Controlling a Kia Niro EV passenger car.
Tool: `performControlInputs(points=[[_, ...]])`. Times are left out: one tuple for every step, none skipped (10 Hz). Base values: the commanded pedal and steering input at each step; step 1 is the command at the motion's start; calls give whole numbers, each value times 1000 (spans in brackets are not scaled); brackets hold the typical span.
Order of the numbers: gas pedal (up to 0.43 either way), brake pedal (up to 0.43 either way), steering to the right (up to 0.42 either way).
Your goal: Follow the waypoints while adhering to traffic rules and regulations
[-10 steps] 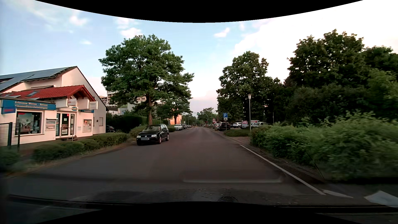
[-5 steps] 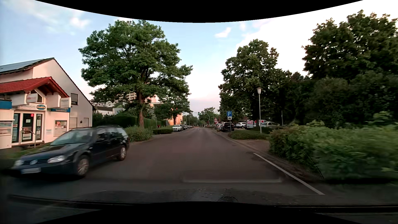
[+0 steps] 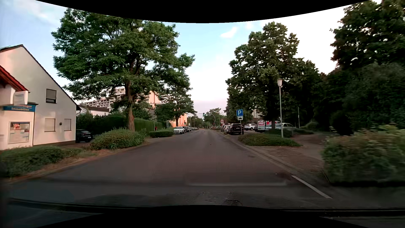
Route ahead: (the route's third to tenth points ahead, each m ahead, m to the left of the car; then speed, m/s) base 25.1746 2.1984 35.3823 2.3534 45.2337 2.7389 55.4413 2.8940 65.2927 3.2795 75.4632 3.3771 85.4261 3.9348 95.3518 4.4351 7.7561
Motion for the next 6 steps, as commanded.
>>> performControlInputs(points=[[39, 0, -16], [39, 0, -16], [39, 0, -16], [39, 0, -16], [39, 0, -16], [39, 0, -15]])
